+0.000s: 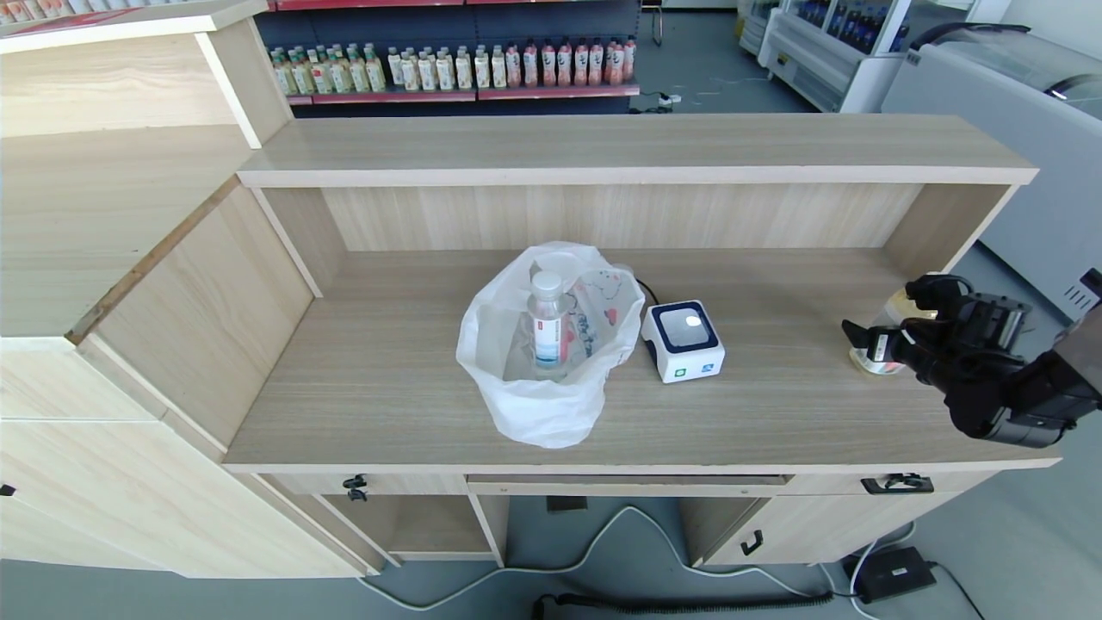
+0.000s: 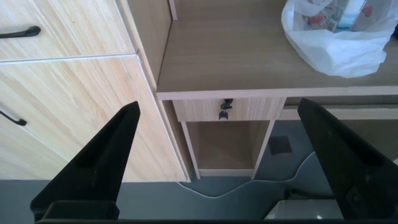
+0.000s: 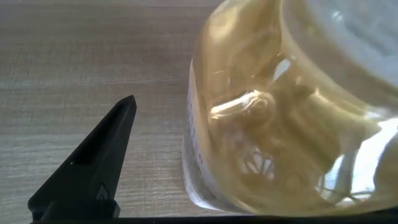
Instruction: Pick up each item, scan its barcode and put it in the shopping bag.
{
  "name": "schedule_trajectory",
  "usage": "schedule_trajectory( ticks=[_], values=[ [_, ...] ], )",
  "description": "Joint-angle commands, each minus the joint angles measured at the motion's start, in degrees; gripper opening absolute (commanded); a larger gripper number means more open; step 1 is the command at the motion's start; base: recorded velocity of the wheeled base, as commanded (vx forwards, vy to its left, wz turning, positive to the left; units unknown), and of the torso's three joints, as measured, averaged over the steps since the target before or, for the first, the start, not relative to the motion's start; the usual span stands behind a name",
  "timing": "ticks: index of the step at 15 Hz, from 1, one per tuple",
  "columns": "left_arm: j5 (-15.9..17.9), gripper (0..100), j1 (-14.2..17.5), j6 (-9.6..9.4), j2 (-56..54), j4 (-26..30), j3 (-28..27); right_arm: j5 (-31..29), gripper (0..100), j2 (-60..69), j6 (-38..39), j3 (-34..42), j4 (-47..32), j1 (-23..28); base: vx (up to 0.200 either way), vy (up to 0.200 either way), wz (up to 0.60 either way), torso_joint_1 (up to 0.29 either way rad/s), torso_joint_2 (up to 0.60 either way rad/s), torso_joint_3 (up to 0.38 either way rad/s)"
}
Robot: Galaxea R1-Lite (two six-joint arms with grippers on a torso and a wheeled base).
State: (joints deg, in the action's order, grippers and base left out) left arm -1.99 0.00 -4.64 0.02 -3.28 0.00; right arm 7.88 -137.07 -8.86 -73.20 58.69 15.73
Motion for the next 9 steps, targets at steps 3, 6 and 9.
schedule_trajectory(
  ticks=[3, 6, 9],
  values=[
    [-0.03, 100, 0.0, -0.01, -0.02, -0.06, 0.0, 0.12, 100, -1.53, -0.37, -1.41, -0.15, -0.17, 0.0, 0.0, 0.0, 0.0, 0.0, 0.0],
    [-0.03, 100, 0.0, -0.01, -0.02, -0.06, 0.0, 0.12, 0, -1.36, -0.28, -1.77, -0.15, -0.17, 0.0, 0.0, 0.0, 0.0, 0.0, 0.0],
    [-0.03, 100, 0.0, 0.07, -0.02, -0.06, 0.0, 0.04, 0, -0.74, -0.28, -2.21, 0.03, -0.17, 0.0, 0.0, 0.0, 0.0, 0.0, 0.0]
  ],
)
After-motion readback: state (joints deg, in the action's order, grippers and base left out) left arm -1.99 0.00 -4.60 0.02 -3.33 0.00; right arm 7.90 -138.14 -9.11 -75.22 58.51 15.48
